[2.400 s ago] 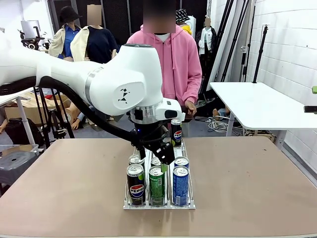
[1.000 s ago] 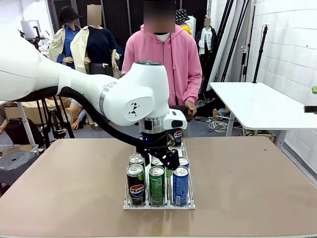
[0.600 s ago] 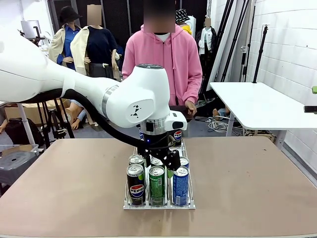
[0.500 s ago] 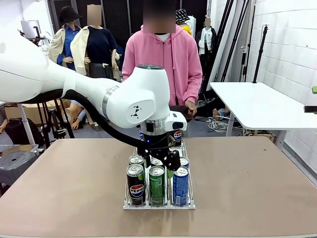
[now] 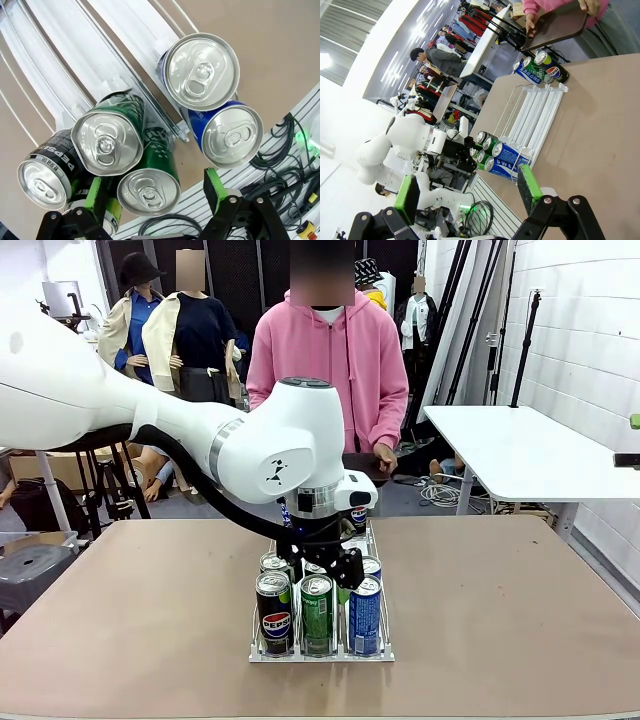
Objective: Retrieve and hand over the desired beverage to the person.
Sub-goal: Pick up a can of the same type that the person held from the Automatic Can Dispenser.
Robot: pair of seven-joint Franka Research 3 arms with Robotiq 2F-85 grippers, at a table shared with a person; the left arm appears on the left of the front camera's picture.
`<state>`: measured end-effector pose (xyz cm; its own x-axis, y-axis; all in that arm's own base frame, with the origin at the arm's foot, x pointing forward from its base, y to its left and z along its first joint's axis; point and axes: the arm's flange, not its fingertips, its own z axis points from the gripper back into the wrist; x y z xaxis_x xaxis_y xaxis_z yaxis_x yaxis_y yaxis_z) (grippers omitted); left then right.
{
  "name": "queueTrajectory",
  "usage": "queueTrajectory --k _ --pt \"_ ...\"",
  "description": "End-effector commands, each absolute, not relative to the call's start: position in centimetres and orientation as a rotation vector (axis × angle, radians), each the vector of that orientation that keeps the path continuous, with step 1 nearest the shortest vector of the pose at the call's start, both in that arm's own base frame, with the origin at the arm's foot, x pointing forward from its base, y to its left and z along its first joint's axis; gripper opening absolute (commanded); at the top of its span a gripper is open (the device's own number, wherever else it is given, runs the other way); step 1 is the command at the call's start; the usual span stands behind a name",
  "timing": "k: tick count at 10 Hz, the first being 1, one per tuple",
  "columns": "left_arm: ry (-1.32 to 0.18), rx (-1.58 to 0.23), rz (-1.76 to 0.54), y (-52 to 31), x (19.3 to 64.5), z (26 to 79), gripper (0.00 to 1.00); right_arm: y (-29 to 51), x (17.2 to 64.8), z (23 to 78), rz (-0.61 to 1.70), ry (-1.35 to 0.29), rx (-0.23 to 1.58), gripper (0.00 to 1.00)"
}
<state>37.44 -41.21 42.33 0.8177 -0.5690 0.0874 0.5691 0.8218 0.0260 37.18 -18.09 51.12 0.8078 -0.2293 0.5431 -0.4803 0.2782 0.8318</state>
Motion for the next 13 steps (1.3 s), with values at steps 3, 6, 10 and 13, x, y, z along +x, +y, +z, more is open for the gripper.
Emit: queueTrajectory --k 3,6,10,13 --pt "-0.101 0.035 -0.577 -41.61 37.67 41.01 1.00 -18.12 37.14 51.08 0.194 -0.658 1.317 1.00" --pt "-0.112 0.029 -0.576 -41.62 37.64 40.94 0.97 -18.12 37.14 51.08 0.194 -0.658 1.317 1.00" --pt "-0.118 0.052 -0.569 -41.77 37.94 40.62 0.63 -18.12 37.14 51.08 0.194 -0.658 1.317 1.00" --pt "-0.132 0.080 -0.560 -41.78 37.79 40.61 0.18 -18.12 37.14 51.08 0.194 -0.658 1.317 1.00"
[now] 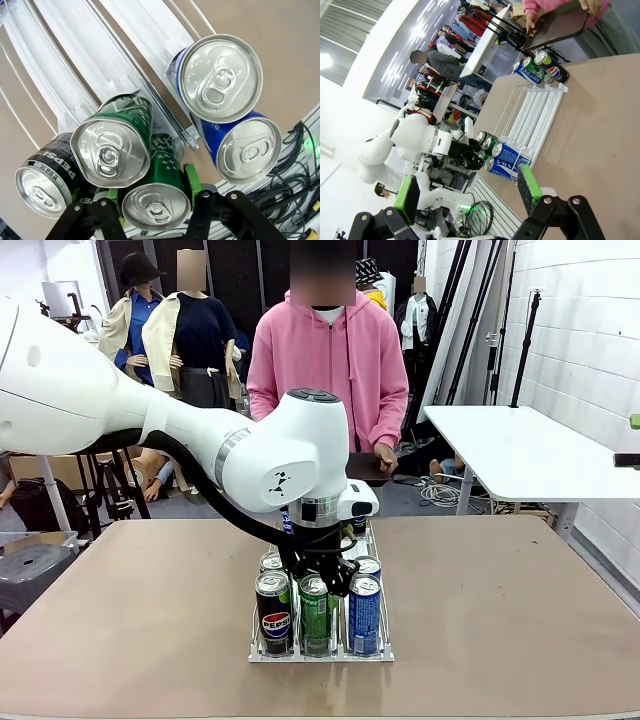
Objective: Retrieve and hand over the desired beverage to the person.
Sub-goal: Pick up a can of the same type that the person held from the Automatic Can Dispenser.
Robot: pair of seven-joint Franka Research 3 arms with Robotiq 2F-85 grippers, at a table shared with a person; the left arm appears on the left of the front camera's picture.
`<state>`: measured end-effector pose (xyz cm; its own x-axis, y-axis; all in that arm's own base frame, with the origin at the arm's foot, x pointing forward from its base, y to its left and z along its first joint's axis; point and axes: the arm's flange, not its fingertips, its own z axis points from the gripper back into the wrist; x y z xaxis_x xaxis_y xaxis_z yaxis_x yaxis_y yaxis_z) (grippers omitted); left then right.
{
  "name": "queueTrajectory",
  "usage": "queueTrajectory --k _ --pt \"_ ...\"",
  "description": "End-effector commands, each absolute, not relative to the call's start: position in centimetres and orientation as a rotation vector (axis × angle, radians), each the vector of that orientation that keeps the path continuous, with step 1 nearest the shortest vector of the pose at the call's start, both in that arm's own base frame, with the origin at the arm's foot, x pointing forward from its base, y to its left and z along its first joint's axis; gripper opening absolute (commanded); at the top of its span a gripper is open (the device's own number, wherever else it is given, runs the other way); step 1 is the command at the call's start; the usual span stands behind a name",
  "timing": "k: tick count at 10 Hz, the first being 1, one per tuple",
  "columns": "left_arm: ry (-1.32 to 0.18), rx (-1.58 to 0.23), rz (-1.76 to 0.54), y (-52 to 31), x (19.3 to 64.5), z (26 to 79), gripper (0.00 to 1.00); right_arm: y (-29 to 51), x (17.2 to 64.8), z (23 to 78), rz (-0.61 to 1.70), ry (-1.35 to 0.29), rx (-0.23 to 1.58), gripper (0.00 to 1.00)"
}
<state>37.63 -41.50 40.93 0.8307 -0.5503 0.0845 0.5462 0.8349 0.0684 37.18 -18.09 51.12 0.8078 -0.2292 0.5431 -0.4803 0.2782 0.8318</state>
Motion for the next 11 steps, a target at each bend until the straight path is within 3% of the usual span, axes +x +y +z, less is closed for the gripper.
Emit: queueTrajectory --k 1,2,8,11 --pt "-0.127 0.082 -0.562 -41.8 37.7 40.7 0.00 -18.1 37.1 51.1 0.194 -0.658 1.317 1.00" --pt "-0.054 0.058 -0.553 -41.9 37.7 40.3 0.00 -18.1 37.1 51.1 0.194 -0.658 1.317 1.00" --pt "-0.100 0.047 -0.581 -41.7 37.5 40.9 0.00 -18.1 37.1 51.1 0.194 -0.658 1.317 1.00" --pt "-0.094 0.023 -0.586 -41.1 38.0 45.9 0.00 -18.1 37.1 51.1 0.194 -0.658 1.317 1.00"
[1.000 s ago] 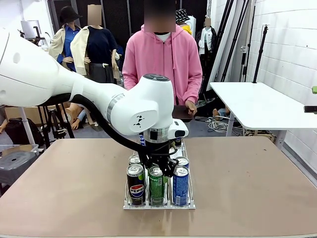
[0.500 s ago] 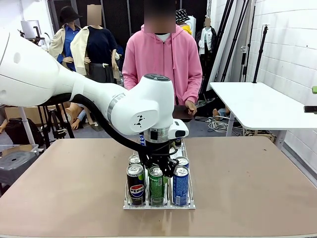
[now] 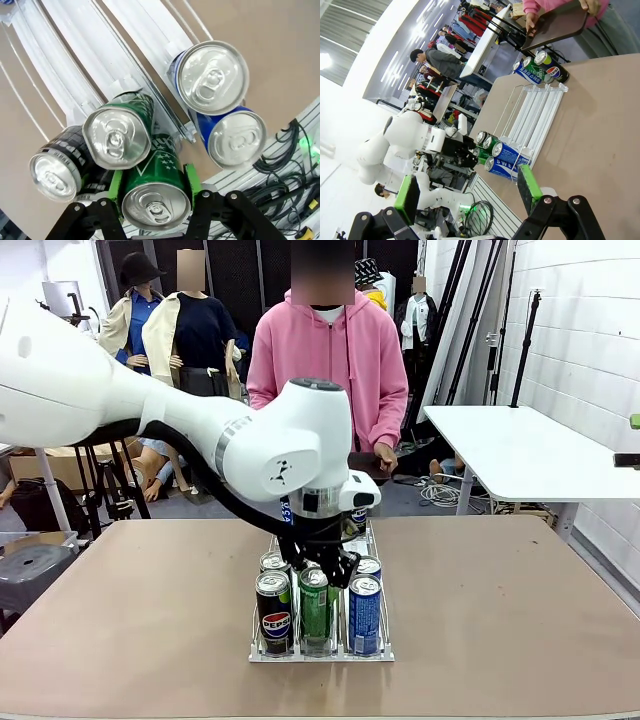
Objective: Retrieve and hand over the desired beverage to the person.
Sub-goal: Pick up a can of the same type that the person held from the Automatic Can Dispenser.
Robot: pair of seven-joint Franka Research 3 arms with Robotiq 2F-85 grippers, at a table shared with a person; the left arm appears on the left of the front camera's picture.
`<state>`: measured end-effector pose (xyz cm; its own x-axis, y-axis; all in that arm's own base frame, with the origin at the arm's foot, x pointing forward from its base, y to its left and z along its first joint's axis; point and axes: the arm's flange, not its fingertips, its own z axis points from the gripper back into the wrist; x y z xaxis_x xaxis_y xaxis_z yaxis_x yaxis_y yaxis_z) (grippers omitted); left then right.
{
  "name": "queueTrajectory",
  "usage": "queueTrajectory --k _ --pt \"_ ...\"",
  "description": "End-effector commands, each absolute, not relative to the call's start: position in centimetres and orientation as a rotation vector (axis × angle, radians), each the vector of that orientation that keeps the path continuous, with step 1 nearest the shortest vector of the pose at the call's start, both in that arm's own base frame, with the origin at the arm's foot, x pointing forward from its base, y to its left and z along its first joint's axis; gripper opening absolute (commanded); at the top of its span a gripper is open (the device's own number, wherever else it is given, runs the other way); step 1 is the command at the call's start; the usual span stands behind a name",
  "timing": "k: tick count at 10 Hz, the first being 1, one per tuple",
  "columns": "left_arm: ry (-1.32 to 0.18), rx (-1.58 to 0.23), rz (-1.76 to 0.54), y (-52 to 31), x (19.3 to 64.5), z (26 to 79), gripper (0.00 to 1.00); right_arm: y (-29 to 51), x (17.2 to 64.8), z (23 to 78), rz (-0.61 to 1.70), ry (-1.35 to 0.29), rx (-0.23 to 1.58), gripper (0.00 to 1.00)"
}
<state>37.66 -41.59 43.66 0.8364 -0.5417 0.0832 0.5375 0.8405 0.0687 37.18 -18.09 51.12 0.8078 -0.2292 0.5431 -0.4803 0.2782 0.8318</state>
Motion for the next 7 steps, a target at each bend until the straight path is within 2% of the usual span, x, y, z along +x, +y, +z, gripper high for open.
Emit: queueTrajectory --k 1,7 --pt "-0.077 -0.015 -0.594 -41.2 37.9 47.2 0.00 -18.1 37.1 51.1 0.194 -0.658 1.317 1.00" --pt "-0.136 -0.015 -0.520 -39.3 37.8 58.2 0.00 -18.1 37.1 51.1 0.194 -0.658 1.317 1.00"
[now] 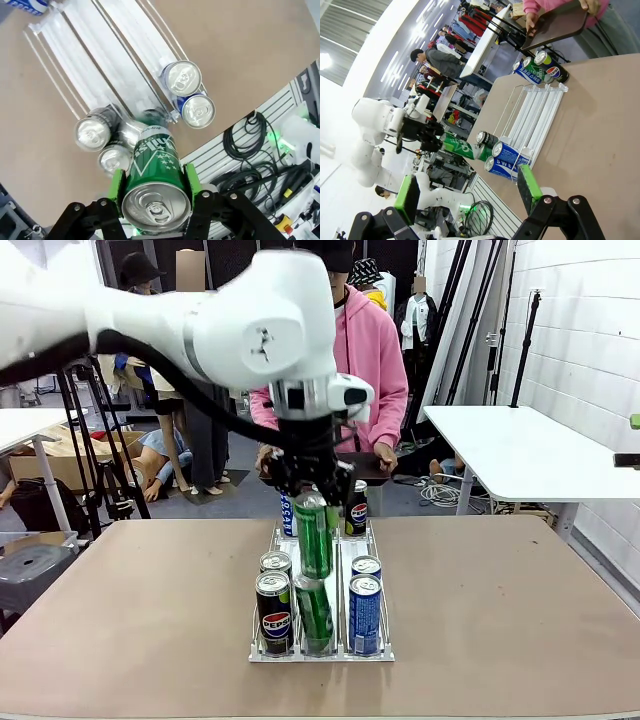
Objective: Retrieve and hand over the desired beverage to the person.
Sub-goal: Pick up a can of the same type that the person held from the Automatic Can Dispenser.
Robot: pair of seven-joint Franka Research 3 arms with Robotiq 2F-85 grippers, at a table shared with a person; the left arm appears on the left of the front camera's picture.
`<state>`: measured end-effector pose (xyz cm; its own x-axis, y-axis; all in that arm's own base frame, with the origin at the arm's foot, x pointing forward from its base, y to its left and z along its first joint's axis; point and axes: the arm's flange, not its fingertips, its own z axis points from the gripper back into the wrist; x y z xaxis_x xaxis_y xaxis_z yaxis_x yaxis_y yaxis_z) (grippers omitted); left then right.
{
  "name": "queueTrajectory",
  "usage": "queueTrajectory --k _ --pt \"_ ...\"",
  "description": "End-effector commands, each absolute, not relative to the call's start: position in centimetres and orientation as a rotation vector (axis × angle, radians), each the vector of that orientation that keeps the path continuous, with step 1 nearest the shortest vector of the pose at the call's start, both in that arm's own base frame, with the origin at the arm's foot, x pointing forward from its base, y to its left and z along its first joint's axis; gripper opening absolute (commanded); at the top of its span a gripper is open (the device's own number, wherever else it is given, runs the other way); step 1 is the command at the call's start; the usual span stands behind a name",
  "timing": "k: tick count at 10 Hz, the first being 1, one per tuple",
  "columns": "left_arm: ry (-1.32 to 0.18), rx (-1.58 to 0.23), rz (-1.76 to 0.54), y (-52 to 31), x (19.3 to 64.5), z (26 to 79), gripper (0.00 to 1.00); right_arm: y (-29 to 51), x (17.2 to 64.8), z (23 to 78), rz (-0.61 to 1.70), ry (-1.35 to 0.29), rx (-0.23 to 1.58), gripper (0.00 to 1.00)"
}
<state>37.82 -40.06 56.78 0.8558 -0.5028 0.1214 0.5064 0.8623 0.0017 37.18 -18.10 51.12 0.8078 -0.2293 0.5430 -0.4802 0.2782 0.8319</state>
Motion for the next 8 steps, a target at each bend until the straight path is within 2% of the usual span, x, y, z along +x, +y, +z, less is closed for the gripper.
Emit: queueTrajectory --k 1,5,8 --pt "-0.142 -0.019 -0.515 -38.5 37.7 60.0 0.00 -18.1 37.1 51.1 0.194 -0.658 1.317 1.00" --pt "-0.170 -0.009 -0.476 -36.3 37.3 64.7 0.00 -18.1 37.1 51.1 0.194 -0.658 1.317 1.00" --pt "-0.192 0.011 -0.434 -33.7 39.3 64.9 0.00 -18.1 37.1 51.1 0.194 -0.658 1.317 1.00"
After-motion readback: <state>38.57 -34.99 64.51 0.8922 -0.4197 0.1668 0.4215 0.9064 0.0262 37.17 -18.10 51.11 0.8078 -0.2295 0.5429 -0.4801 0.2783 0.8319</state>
